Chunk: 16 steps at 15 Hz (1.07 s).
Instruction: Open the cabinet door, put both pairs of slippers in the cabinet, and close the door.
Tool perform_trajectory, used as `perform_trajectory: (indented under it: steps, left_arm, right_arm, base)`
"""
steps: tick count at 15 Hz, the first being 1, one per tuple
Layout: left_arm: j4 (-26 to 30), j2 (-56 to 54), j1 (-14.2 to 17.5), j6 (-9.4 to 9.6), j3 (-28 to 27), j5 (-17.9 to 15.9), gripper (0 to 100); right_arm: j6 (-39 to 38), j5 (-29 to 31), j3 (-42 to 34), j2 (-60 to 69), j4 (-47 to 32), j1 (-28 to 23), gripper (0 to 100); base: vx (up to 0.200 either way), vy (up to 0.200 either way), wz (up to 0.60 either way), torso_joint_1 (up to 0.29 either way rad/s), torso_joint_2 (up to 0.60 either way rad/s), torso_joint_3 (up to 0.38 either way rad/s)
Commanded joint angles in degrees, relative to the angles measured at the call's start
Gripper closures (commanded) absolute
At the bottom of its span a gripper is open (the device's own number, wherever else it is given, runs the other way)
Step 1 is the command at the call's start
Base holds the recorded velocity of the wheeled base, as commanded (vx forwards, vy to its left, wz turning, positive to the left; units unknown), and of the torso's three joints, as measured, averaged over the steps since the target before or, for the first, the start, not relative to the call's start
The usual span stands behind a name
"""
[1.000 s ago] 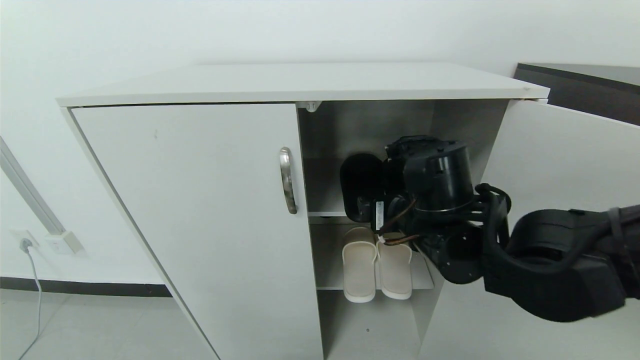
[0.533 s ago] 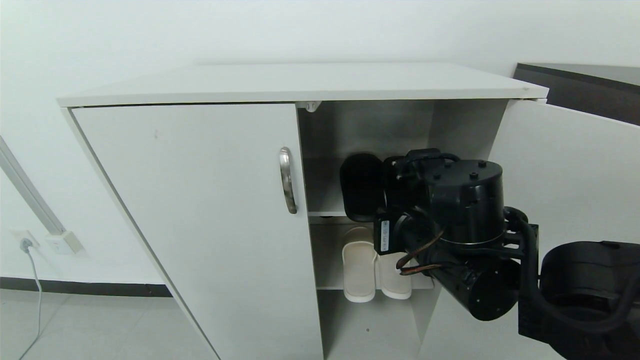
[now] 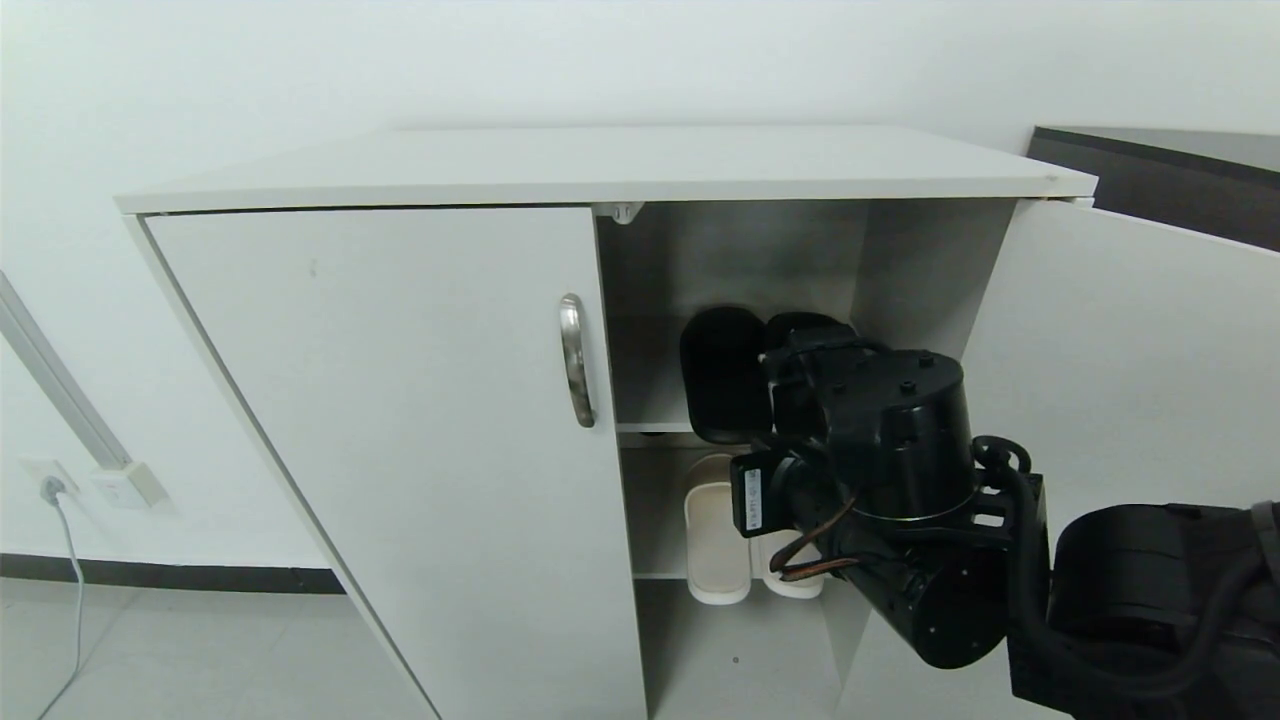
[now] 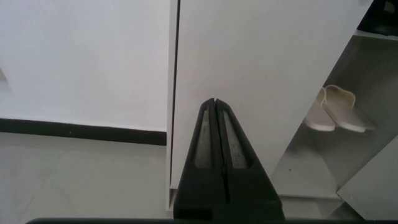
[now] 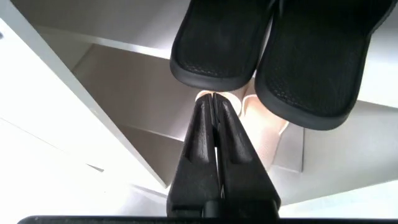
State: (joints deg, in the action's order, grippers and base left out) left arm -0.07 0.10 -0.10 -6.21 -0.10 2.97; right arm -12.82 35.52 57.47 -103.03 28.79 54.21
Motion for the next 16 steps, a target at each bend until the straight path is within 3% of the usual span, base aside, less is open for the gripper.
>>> perform_trajectory:
  steps: [1,16]
  left_arm:
    - [-0.01,0.08,0.01,-0.04,0.01,0.01,100]
    - [-0.01,0.08,0.01,-0.04,0.01,0.01,100]
  right_arm:
    - [-0.01,-0.02,0.01,-0.94,0.12,0.02,100]
    - [-0.18,0.34,-0.51,-3.4,1.0,-0.42,100]
  base:
    - [-0.2,0.0,0.0,-0.002,0.0,0.007]
    - [-0.2,0.0,0.0,0.002,0.0,0.002]
